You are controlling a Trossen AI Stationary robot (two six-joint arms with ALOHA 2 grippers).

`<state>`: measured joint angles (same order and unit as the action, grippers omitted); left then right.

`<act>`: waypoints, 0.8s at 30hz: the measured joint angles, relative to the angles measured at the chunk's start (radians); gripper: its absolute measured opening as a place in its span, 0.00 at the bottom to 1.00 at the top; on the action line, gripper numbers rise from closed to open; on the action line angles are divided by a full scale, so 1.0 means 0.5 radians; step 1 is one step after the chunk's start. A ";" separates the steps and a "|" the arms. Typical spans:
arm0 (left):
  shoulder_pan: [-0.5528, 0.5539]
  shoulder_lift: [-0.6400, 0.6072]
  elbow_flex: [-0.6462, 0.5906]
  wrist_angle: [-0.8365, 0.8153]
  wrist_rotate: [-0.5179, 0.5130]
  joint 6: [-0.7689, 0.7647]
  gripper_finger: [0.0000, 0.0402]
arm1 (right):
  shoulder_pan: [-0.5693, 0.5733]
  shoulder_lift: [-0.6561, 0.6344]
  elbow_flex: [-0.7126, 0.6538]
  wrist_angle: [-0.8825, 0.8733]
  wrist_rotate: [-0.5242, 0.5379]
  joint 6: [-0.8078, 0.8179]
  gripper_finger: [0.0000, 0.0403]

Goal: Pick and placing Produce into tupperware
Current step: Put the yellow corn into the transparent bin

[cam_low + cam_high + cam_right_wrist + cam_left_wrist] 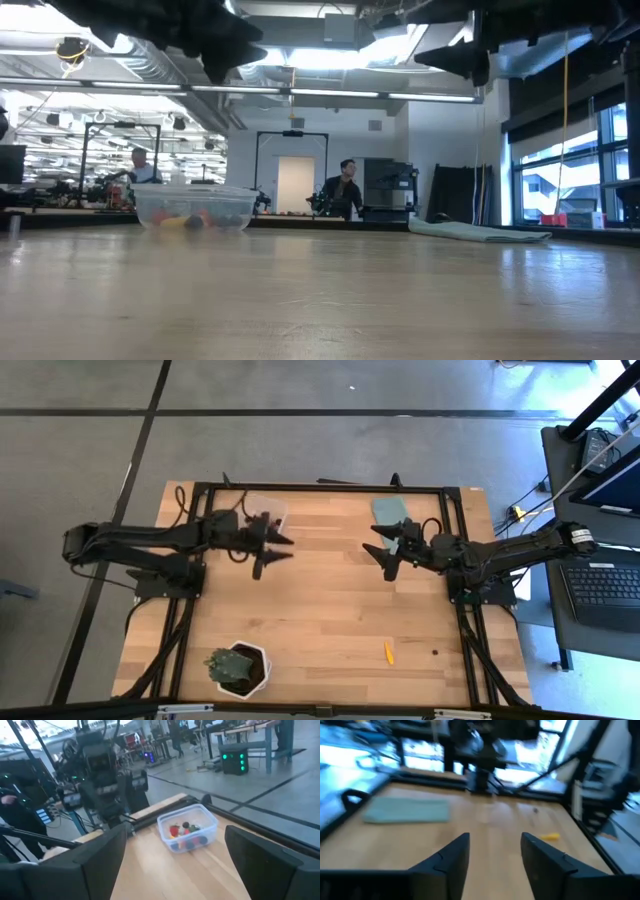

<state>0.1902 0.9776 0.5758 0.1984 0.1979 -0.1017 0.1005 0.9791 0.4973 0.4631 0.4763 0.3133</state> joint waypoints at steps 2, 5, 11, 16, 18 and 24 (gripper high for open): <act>-0.091 0.064 0.000 0.005 -0.013 -0.013 0.47 | 0.002 0.000 0.000 0.009 0.000 0.021 0.84; -0.192 0.166 0.000 0.060 -0.123 -0.098 0.53 | 0.002 0.000 0.027 -0.026 -0.032 -0.091 0.84; -0.291 0.352 0.000 0.275 -0.210 -0.083 0.57 | 0.002 0.061 0.735 -1.072 -0.040 -0.291 0.84; -0.295 0.465 0.000 0.423 -0.218 0.004 0.55 | 0.002 0.267 1.414 -2.200 -0.130 0.267 0.84; -0.295 0.483 0.000 0.432 -0.218 0.007 0.55 | 0.007 0.347 1.591 -2.570 -0.301 0.634 0.84; -0.294 0.485 0.000 0.420 -0.269 0.028 0.56 | 0.263 0.563 1.733 -3.043 -0.597 1.464 0.84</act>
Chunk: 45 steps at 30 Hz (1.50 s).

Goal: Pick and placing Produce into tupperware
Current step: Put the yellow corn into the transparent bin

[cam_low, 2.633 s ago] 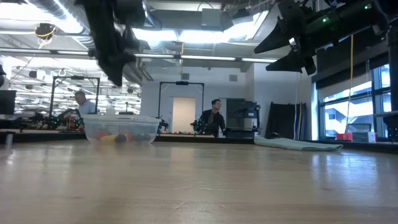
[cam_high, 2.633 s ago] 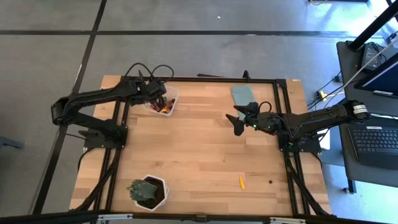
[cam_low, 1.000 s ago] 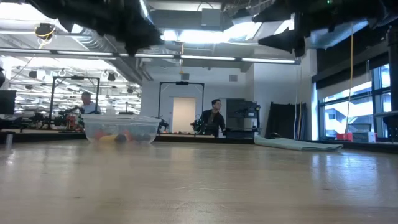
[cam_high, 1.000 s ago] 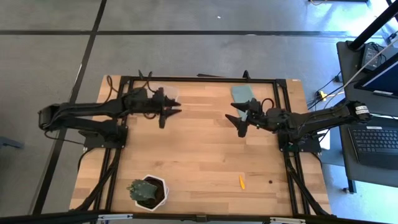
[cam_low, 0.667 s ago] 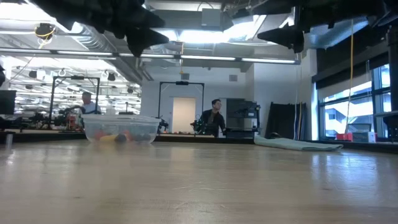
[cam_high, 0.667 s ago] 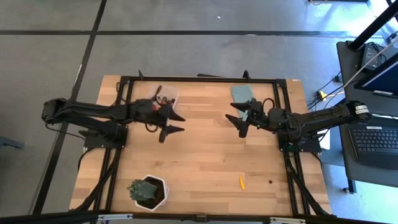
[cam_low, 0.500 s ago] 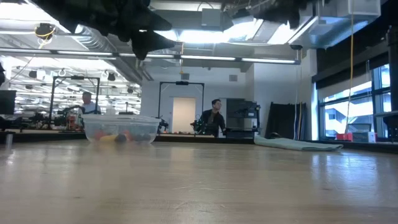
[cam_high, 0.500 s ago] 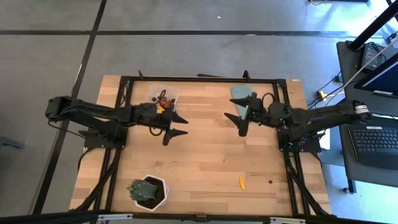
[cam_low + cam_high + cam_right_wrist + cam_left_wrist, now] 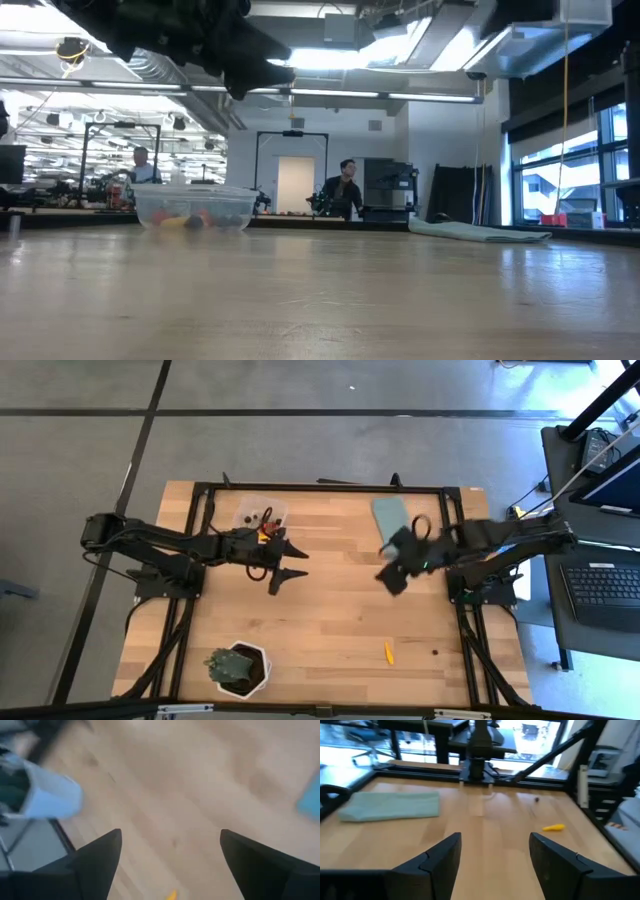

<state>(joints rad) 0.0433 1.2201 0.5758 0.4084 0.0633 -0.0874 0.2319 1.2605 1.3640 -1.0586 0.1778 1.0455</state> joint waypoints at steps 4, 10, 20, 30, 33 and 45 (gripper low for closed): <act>0.000 0.000 0.000 0.000 -0.115 0.091 0.55 | 0.222 0.187 -0.001 -0.189 -0.013 0.424 0.84; 0.000 0.000 0.000 0.008 -0.170 0.241 0.55 | 0.517 0.468 -0.002 -0.218 -0.096 0.995 0.84; 0.000 0.000 0.000 0.008 -0.169 0.253 0.55 | 0.841 0.820 -0.002 -0.215 -0.156 1.653 0.84; 0.000 -0.001 0.000 -0.015 -0.138 0.253 0.55 | 0.945 1.076 -0.002 0.099 -0.277 1.834 0.84; 0.000 -0.001 0.000 -0.018 -0.138 0.253 0.56 | 0.966 1.150 -0.002 0.193 -0.285 1.833 0.84; 0.000 -0.001 0.000 -0.033 -0.138 0.252 0.55 | 0.985 1.385 -0.003 0.216 -0.366 1.825 0.84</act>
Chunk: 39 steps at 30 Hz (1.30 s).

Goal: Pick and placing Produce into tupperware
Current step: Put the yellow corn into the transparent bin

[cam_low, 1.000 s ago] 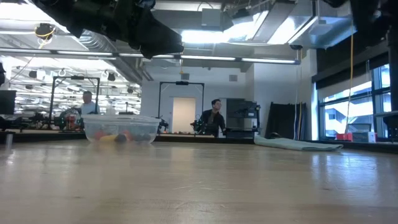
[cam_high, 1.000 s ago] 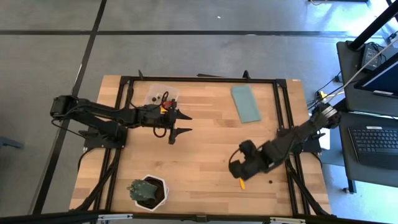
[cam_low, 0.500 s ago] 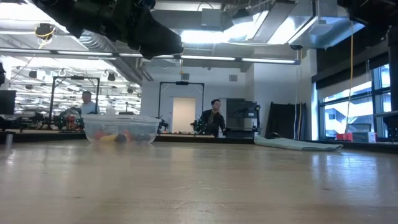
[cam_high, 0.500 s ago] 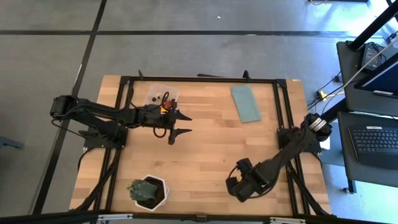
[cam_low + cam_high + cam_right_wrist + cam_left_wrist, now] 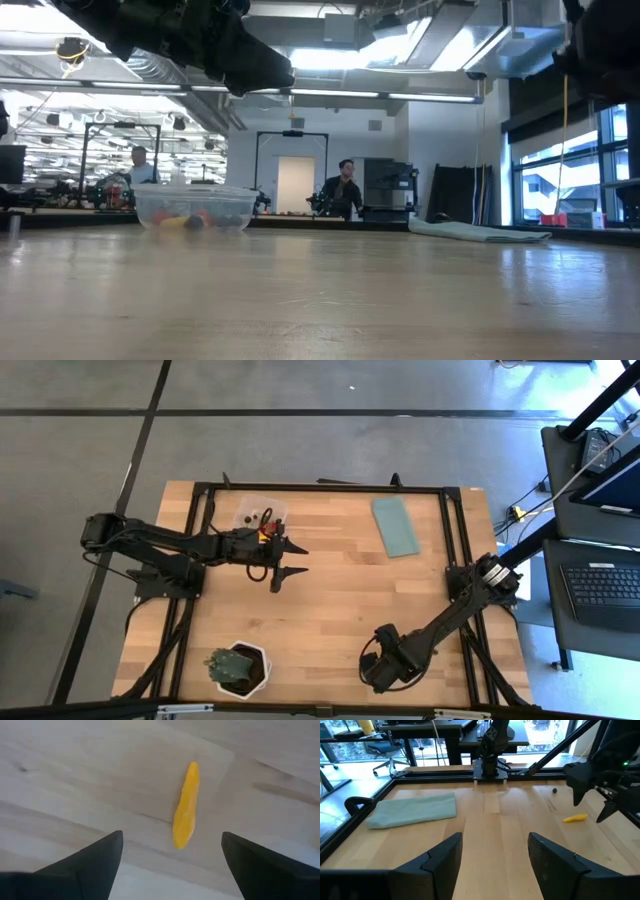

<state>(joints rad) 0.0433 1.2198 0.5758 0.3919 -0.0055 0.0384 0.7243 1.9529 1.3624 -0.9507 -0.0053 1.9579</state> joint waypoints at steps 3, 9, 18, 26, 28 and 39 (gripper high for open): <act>0.000 -0.001 0.000 -0.008 0.000 0.000 0.54 | -0.002 0.022 -0.003 0.001 -0.001 -0.004 0.84; 0.000 -0.001 0.000 -0.011 0.000 0.000 0.52 | -0.002 0.033 -0.147 0.167 -0.046 -0.005 0.84; 0.000 -0.001 0.000 -0.028 0.000 -0.002 0.51 | -0.006 0.015 -0.277 0.376 -0.084 -0.008 0.81; 0.000 -0.001 0.000 -0.028 0.000 -0.002 0.51 | -0.016 0.022 -0.269 0.368 -0.145 -0.011 0.66; 0.000 -0.001 0.000 -0.029 0.000 -0.002 0.51 | -0.023 0.023 -0.269 0.371 -0.151 -0.007 0.62; 0.000 -0.001 0.000 -0.029 0.000 -0.001 0.51 | -0.056 0.027 -0.270 0.379 -0.173 -0.010 0.40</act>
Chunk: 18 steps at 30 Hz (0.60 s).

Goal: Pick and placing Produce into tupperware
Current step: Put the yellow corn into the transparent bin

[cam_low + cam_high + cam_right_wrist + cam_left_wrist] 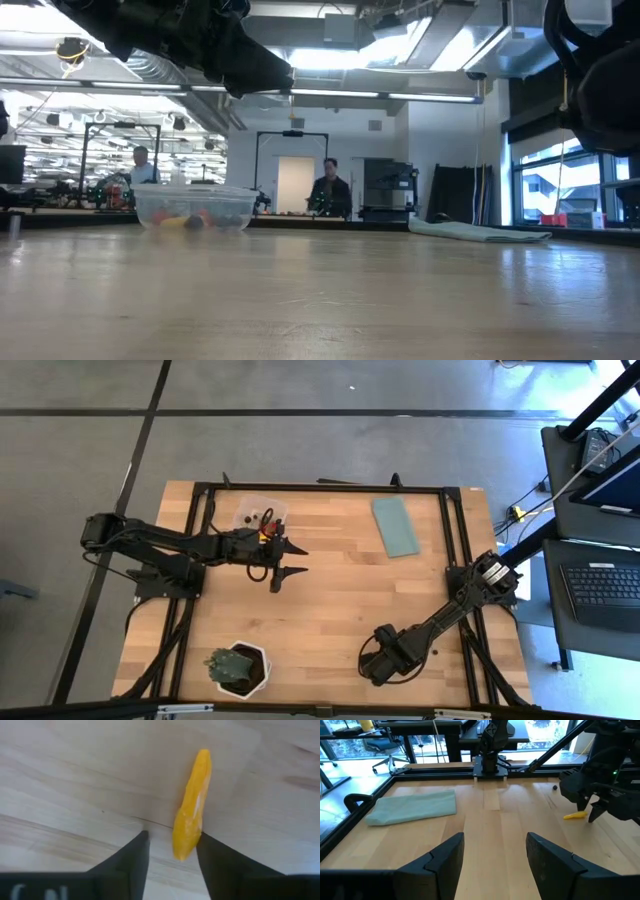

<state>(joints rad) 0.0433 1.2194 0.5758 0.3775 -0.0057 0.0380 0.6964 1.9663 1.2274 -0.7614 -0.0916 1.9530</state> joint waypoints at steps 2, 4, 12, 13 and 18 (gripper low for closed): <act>0.000 0.000 0.000 0.000 0.000 0.000 0.51 | 0.000 0.000 0.000 -0.001 0.001 -0.001 0.37; 0.000 0.000 0.000 0.000 0.000 0.001 0.51 | 0.000 0.000 0.000 -0.002 0.003 -0.001 0.33; 0.000 0.000 0.000 0.000 0.000 0.001 0.51 | 0.000 0.000 -0.001 -0.010 0.014 -0.002 0.19; 0.000 0.000 0.000 0.000 0.000 0.001 0.51 | 0.000 0.000 -0.001 -0.012 0.014 -0.002 0.18; 0.000 0.000 0.000 0.000 0.000 0.001 0.51 | 0.000 0.000 -0.002 -0.016 0.015 -0.028 0.11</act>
<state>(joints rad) 0.0433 1.2194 0.5758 0.3775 -0.0059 0.0383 0.6964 1.9663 1.2266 -0.7696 -0.0841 1.9391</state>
